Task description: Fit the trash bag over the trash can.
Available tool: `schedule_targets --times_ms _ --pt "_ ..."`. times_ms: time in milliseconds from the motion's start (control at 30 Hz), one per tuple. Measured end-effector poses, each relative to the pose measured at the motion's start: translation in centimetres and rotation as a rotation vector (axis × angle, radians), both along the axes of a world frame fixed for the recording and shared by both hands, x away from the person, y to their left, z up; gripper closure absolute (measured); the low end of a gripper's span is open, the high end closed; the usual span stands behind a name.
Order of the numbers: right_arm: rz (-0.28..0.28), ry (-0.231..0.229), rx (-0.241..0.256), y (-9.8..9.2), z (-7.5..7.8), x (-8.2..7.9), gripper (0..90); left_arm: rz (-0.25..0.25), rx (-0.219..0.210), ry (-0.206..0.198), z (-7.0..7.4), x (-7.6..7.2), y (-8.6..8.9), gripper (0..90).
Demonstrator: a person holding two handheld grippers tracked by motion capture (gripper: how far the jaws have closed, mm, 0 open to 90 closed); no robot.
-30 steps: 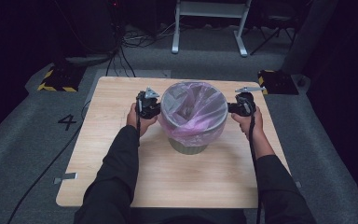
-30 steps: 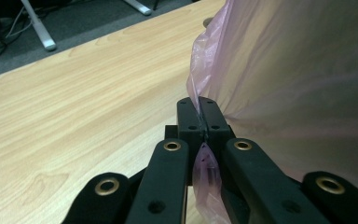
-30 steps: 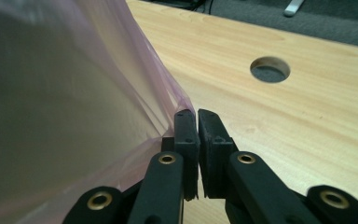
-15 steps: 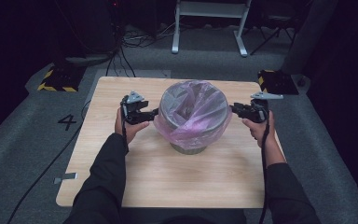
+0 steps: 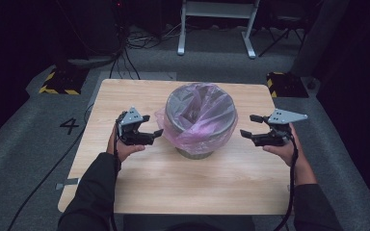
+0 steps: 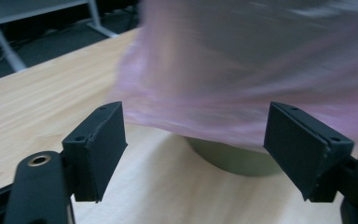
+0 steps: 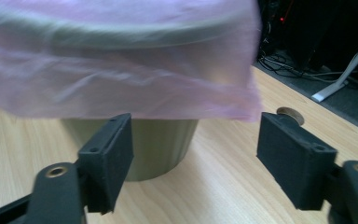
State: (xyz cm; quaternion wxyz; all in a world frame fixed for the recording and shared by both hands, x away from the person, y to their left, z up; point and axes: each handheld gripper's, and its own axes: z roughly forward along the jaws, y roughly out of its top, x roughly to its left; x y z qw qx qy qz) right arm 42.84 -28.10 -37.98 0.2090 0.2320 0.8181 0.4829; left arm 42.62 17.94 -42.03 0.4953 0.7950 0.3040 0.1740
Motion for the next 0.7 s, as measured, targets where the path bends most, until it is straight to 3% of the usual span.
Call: schedule_targets --times_ms 200,333,433,567,600,700 --pt "0.064 -0.05 -0.069 3.0 -0.2 -1.4 21.0 -0.061 0.034 -0.003 -0.4 -1.3 -2.0 21.1" --pt "0.067 -0.081 -0.108 4.5 -0.7 -1.7 24.5 -0.088 0.056 -0.013 -0.6 -1.5 -3.1 28.1" --pt "0.074 -0.099 -0.135 5.2 -1.3 -1.7 40.6 -0.092 0.084 -0.022 -0.8 -1.4 -3.7 41.1" --pt "0.082 -0.115 -0.146 5.4 -1.7 -1.7 76.5 -0.083 0.14 -0.065 -0.9 -1.5 -4.2 65.6" --pt "0.082 -0.119 -0.127 5.3 -1.8 -1.7 88.1 -0.089 0.14 -0.07 -0.9 -1.4 -4.2 77.9" --pt "0.076 -0.101 -0.124 5.0 -2.0 -1.7 90.0 -0.075 0.145 -0.072 -1.0 -1.3 -4.2 83.5"
